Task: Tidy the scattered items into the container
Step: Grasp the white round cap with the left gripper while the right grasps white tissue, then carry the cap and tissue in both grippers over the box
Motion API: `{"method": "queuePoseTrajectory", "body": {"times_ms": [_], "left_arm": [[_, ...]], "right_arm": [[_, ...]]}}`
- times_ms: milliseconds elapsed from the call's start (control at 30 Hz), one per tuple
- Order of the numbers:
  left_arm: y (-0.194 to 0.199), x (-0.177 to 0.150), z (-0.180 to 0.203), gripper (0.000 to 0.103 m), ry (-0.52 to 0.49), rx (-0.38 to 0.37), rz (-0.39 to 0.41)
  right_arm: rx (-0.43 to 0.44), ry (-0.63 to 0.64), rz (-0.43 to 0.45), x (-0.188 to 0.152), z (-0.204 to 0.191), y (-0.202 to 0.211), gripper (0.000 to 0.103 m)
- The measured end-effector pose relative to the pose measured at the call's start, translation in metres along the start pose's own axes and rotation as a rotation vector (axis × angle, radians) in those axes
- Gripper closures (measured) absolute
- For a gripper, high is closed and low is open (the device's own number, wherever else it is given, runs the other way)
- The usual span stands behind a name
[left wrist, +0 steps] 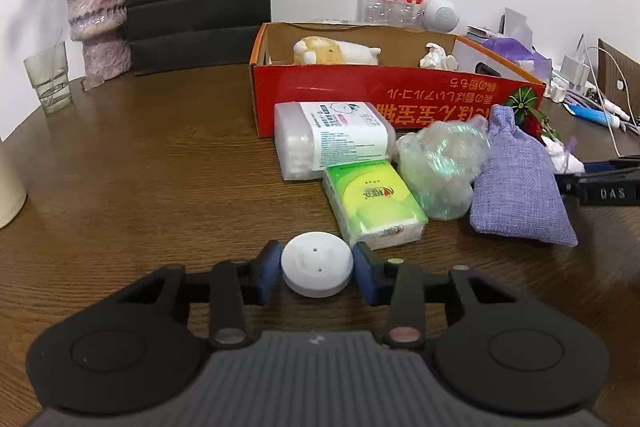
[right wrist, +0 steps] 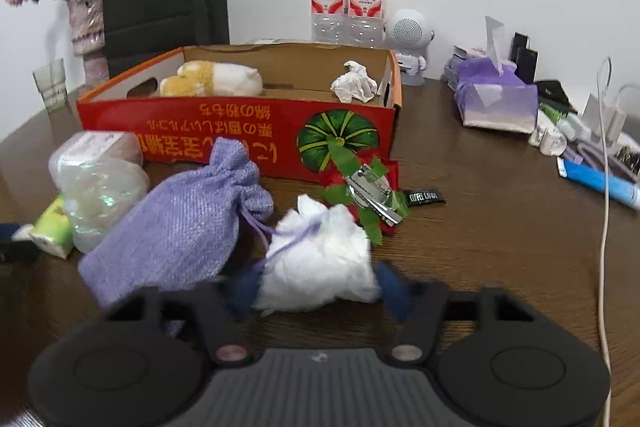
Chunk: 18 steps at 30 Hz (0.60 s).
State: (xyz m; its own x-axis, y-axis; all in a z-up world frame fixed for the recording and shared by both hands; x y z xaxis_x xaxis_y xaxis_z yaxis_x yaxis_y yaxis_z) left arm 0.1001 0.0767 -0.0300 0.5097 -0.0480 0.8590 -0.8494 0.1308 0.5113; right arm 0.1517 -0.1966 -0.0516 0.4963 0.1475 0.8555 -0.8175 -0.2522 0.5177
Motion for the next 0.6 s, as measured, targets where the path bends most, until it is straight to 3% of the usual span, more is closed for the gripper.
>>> {"method": "queuePoseTrajectory", "body": {"times_ms": [100, 333, 367, 433, 600], "left_arm": [[0.008, -0.001, -0.002, 0.063, 0.033, 0.022, 0.021], [0.059, 0.001, 0.016, 0.063, 0.04, 0.105, 0.157], [0.066, 0.002, 0.021, 0.063, 0.042, 0.105, 0.175], [0.078, 0.004, 0.03, 0.063, 0.05, 0.096, 0.205], [0.098, 0.001, 0.057, 0.063, 0.035, 0.057, 0.243]], "right_arm": [[-0.023, 0.021, 0.0, -0.002, 0.001, 0.007, 0.063], [-0.011, -0.017, 0.029, -0.014, 0.003, 0.05, 0.063], [-0.016, -0.005, 0.037, -0.015, 0.002, 0.056, 0.063], [0.056, -0.064, 0.047, -0.016, 0.0, 0.072, 0.063], [0.082, -0.065, 0.071, -0.023, -0.011, 0.102, 0.063]]}}
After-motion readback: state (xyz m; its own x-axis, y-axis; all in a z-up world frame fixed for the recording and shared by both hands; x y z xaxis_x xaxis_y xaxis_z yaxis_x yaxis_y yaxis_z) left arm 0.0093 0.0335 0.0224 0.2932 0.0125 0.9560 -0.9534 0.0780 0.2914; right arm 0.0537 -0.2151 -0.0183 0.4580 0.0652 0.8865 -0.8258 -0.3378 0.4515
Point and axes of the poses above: each gripper's, at about its wrist camera, not at the fingertips, and y roughly against the way its jaws point, z to its right, x to its top, the point moved 5 cm from there along -y, roughly the way its jaws point, and after that the axes turned 9 degrees about z, right-handed, at the moved point
